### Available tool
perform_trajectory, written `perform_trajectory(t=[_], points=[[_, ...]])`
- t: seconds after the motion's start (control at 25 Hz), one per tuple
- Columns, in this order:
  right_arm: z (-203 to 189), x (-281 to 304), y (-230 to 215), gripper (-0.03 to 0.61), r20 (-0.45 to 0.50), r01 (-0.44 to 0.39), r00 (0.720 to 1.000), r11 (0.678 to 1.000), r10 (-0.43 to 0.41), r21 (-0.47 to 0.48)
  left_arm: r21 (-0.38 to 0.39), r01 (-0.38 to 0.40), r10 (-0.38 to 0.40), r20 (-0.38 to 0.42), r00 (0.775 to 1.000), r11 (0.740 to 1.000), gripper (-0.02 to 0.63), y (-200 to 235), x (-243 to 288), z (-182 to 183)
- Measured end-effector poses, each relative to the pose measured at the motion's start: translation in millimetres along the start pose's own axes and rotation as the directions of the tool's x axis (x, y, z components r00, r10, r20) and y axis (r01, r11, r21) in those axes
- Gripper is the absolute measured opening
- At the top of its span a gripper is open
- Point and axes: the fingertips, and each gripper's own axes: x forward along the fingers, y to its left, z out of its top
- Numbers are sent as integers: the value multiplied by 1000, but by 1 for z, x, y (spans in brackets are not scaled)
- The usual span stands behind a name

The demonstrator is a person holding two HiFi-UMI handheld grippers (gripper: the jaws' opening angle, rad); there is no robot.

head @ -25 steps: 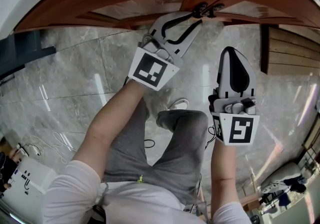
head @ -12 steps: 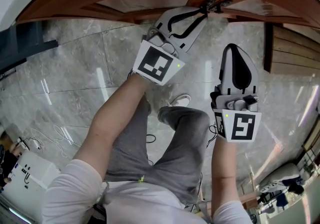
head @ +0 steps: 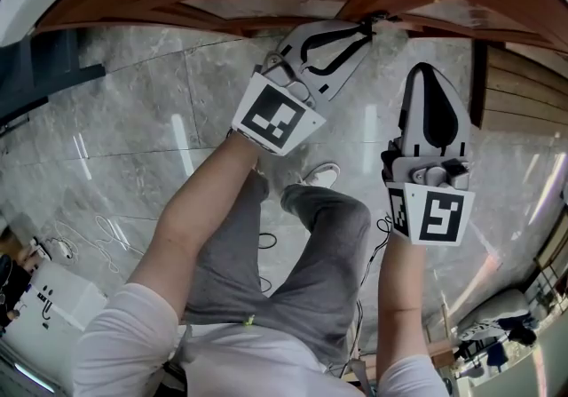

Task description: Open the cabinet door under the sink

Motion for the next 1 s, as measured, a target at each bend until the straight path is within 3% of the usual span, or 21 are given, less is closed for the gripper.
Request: perform_trajectory(t=[0.6,1.0], points=[[-9,38,-8,32,2,5,1000,998,-5,-67,7,64,-64,-24,998,998,44,-15,-12,-4],[-8,60,-1,31,32,-18,999,992,22,-125,59,125,-123,-40,992,990,44,-16,-14,-6]])
